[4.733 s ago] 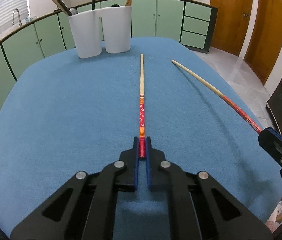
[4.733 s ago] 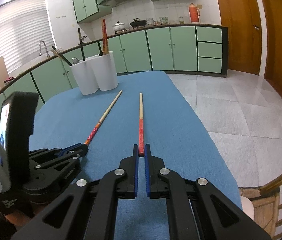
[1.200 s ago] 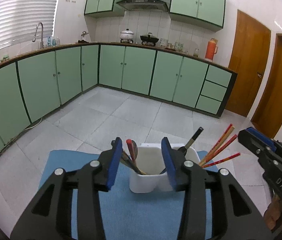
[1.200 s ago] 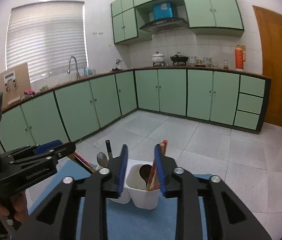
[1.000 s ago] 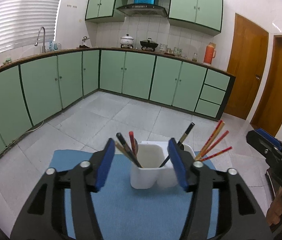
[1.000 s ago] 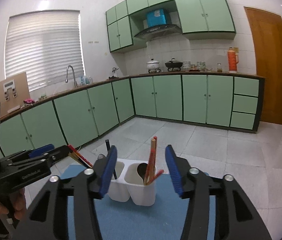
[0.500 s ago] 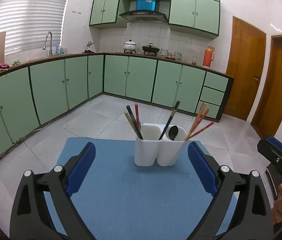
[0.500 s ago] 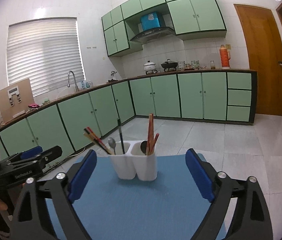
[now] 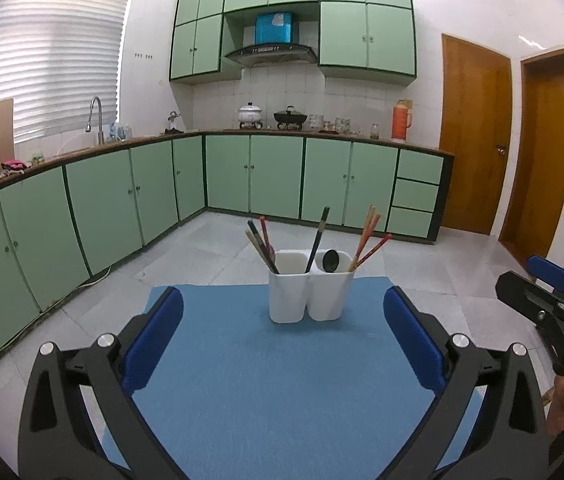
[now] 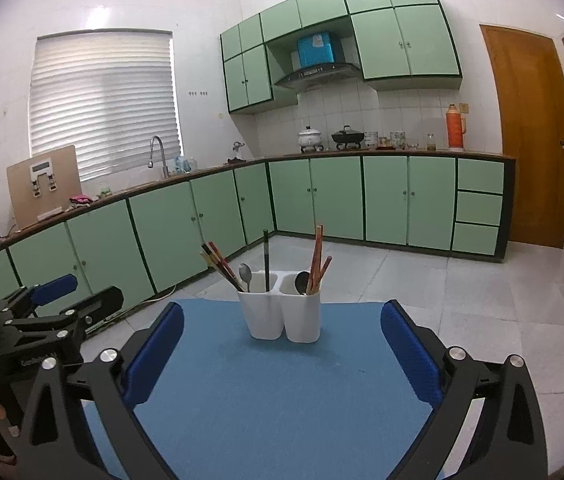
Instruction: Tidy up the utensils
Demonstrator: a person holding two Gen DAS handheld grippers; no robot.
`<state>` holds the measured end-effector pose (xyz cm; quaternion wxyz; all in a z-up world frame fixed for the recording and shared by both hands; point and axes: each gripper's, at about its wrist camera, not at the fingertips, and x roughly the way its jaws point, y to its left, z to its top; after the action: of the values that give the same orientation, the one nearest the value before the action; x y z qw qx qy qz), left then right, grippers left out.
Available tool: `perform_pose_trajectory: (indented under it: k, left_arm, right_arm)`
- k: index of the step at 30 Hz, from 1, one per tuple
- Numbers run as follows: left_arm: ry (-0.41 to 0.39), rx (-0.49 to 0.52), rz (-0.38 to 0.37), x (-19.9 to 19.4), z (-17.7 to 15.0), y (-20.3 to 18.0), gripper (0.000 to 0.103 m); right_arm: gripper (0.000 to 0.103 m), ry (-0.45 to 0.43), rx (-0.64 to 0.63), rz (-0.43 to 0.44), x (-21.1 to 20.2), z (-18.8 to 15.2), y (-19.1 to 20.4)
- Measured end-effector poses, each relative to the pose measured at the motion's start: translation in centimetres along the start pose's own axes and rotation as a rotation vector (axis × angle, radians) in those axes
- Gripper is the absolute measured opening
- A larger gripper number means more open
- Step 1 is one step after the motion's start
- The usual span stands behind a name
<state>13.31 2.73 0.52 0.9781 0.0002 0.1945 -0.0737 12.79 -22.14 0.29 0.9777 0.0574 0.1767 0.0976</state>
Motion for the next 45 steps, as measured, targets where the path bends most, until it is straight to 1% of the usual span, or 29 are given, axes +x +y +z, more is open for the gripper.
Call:
perform_pose_trajectory:
  k: [7,12,17,29,45]
  left_arm:
    - [-0.04,0.007,-0.014,-2.7,0.1,-0.6,0.097]
    - [-0.055,0.008,-0.023,-3.7,0.1,-0.9,0.097]
    - [-0.069,0.008,-0.016,-4.5,0.0,-1.3,0.097]
    - [-0.08,0.011,-0.018,-5.6,-0.1,-1.4,0.097]
    - [-0.089,0.016,-0.013,-5.9,0.2,-1.7,0.097]
  right_arm:
    - [0.097,-0.038,-0.007,-0.007,-2.5,0.3,0.4]
    - [0.097,-0.051,-0.015,-0.012,-3.4,0.4,0.6]
    - [0.097,-0.065,-0.019,-0.012,-4.1,0.6,0.9]
    - [0.097,-0.073,-0.04,-0.009,-4.2,0.9,1.2]
    - [0.097,-0.078,-0.048,-0.008,-4.2,0.9,1.6]
